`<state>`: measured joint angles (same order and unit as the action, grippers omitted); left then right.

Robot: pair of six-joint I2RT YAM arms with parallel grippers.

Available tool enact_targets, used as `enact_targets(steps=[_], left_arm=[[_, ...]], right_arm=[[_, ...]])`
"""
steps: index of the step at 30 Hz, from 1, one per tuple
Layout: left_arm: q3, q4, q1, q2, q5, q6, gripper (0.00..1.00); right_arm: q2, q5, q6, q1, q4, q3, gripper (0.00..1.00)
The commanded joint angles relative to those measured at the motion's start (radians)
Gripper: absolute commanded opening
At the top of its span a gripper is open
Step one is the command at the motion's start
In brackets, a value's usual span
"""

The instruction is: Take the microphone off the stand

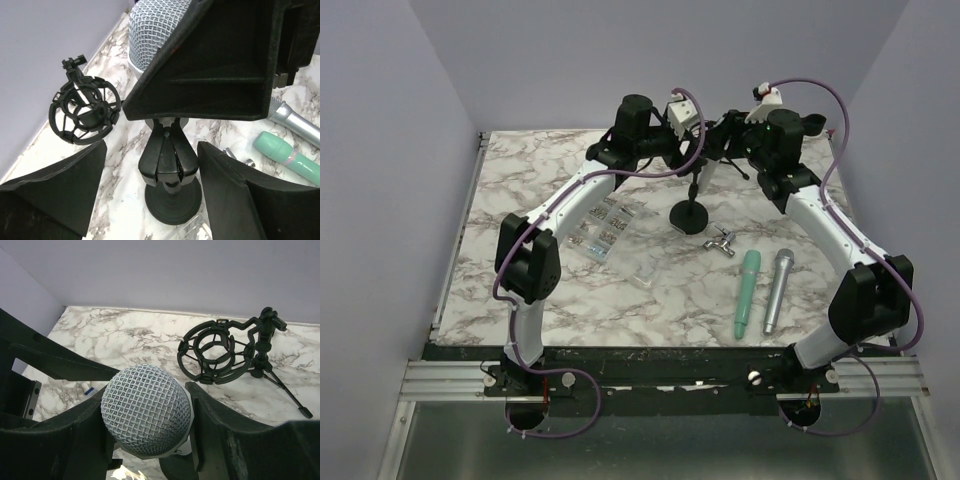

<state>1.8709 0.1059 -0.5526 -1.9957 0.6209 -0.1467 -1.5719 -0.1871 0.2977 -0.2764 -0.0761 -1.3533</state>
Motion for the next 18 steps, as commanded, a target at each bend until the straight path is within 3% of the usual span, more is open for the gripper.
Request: enact_targets(steps=[1,2,5,18], left_arm=[[0.010,-0.038,0.014,0.009,0.021,0.010,0.66],[0.019,-0.027,0.016,0.003,0.020,0.013,0.57],[0.069,0.023,0.026,-0.022,0.010,0.031,0.00],[-0.010,-0.004,0.028,0.005,0.023,0.041,0.00]], right_arm=[[-0.008,0.032,0.011,-0.028,-0.016,-0.041,0.01],[-0.008,0.036,0.007,-0.033,-0.014,-0.043,0.01],[-0.005,0.058,0.004,-0.038,-0.013,-0.044,0.01],[0.062,0.348,-0.099,-0.037,0.111,-0.170,0.01]])
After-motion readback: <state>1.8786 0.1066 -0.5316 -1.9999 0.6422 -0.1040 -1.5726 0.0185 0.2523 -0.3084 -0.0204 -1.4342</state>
